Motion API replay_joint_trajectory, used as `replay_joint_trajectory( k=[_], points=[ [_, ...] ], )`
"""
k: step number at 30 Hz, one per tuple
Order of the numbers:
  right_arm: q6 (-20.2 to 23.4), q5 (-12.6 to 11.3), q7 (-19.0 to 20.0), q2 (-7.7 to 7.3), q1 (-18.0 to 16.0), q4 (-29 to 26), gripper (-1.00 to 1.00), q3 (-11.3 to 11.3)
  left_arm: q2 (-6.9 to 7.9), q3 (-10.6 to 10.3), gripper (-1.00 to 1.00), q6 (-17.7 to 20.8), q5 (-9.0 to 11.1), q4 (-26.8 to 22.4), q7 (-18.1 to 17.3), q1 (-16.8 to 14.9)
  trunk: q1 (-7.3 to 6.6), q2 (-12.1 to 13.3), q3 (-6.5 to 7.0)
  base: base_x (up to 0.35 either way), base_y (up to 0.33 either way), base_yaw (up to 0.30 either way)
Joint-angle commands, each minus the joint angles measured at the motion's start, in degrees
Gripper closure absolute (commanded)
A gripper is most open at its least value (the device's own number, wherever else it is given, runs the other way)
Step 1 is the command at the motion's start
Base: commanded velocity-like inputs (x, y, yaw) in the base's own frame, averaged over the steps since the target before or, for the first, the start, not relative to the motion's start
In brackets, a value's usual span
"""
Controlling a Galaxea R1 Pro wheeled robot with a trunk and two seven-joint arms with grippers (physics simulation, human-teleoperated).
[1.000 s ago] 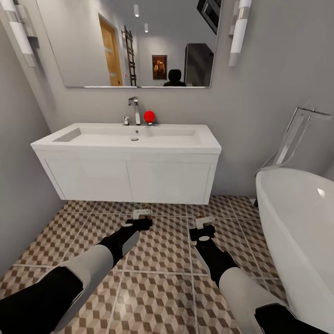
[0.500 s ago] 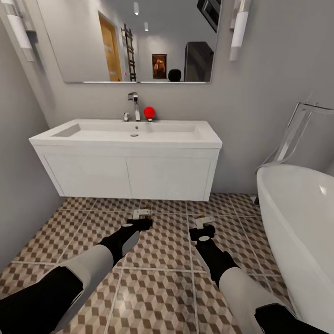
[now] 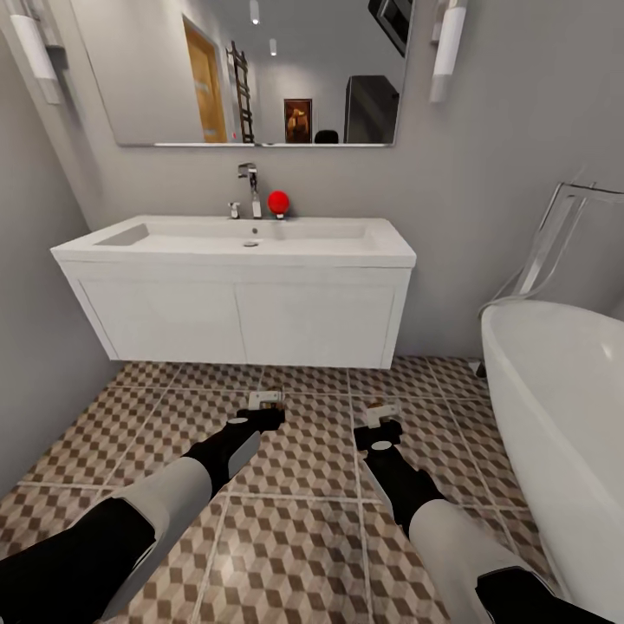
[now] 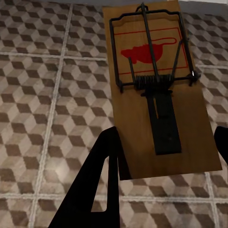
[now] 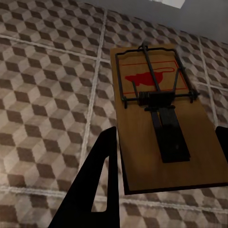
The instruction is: Take the four mousetraps from the cabinet in the bathroom and place them on the bathroom floor. Make sure all four end up on the same floor surface, and ensure that at least two of them are either under or directly next to the same bathroom sink.
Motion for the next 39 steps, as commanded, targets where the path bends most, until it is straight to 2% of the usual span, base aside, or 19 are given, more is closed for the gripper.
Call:
replay_joint_trajectory(
  k=[1,19,26,30,39],
  points=[
    [0.5,0.5,-0.3,0.00,0.0,-0.1,1.00,0.2,0.04,-0.5,1.00,0.3,0.3,-0.1,0.4,0.0,0.21,-0.4,-0.23,0.000,0.000,0.000],
    [1.0,0.6,-0.4,0.00,-0.1,-0.8,1.00,0.2,0.33,-0.5,1.00,0.2,0.3,-0.2,0.4,0.0,4.17,-7.7,-3.46,0.000,0.000,0.000],
    [9.4,0.5,-0.6,0.00,-1.1,-5.1,1.00,0.2,0.38,-0.5,1.00,0.2,0.3,-0.3,0.3,0.0,5.70,-10.5,-4.72,0.000,0.000,0.000],
    [11.0,0.5,-0.6,0.00,-2.1,-6.8,1.00,0.2,0.39,-0.5,1.00,0.2,0.3,-0.4,0.3,0.0,6.58,-12.1,-5.44,0.000,0.000,0.000],
    [17.0,0.5,-0.6,0.00,-5.5,-7.1,1.00,0.2,0.39,-0.5,1.00,0.2,0.3,-0.4,0.3,0.0,6.81,-12.2,-7.43,0.000,0.000,0.000]
  ],
)
